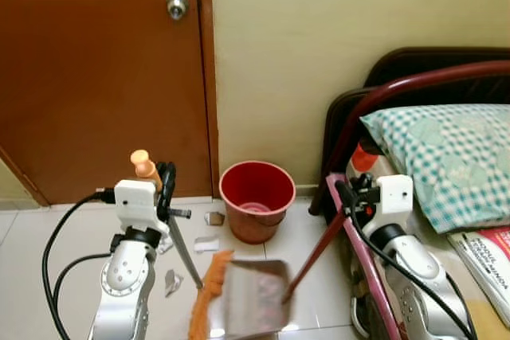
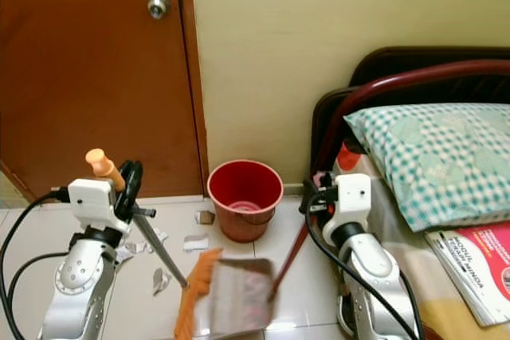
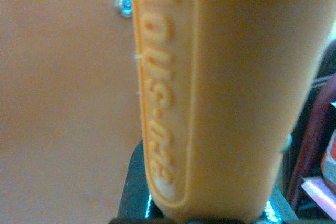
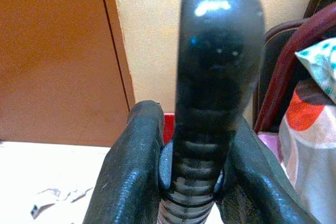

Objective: Sweep floor

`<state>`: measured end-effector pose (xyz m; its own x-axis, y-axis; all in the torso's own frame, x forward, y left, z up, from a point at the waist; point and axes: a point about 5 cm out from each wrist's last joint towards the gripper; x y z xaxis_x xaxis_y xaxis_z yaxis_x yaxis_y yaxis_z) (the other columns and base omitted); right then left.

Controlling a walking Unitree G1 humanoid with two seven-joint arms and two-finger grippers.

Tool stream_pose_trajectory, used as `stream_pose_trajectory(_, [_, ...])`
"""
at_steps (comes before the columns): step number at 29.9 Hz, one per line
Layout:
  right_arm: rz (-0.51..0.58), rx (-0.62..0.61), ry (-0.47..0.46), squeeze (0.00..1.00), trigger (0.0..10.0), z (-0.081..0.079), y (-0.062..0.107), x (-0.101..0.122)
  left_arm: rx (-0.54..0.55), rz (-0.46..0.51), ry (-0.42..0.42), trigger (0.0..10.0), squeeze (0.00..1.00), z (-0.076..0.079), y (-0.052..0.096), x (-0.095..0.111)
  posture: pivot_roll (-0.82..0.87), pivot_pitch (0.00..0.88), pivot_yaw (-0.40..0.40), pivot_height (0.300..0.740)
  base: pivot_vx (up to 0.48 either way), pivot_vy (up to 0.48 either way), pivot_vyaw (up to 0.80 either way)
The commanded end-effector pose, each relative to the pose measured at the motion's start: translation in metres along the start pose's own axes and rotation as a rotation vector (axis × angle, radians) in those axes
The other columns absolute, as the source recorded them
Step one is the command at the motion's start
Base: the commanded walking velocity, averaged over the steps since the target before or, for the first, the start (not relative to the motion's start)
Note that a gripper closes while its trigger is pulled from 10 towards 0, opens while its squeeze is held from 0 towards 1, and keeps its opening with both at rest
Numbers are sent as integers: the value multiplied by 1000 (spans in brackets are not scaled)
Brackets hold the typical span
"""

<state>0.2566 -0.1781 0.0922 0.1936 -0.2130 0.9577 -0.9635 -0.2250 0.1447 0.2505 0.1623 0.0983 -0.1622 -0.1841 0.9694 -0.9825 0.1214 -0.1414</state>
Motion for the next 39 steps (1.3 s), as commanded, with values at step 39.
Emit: stream_pose_trajectory(39, [-31, -337, 196, 0, 10000, -4, -92, 20, -209, 30, 72, 10000, 0, 44, -16, 28, 122, 256, -17, 740, 0, 0, 0])
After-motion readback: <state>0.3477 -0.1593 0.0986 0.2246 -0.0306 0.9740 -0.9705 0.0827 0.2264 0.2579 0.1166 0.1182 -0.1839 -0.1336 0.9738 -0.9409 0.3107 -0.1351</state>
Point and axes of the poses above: a point about 5 cm out from each wrist's last joint towards the gripper, its own y axis pointing back from the gripper into the wrist, its own x axis along the axis of the wrist's last joint, z = x × y, and after that the axes turned 9 degrees about -y, right-handed
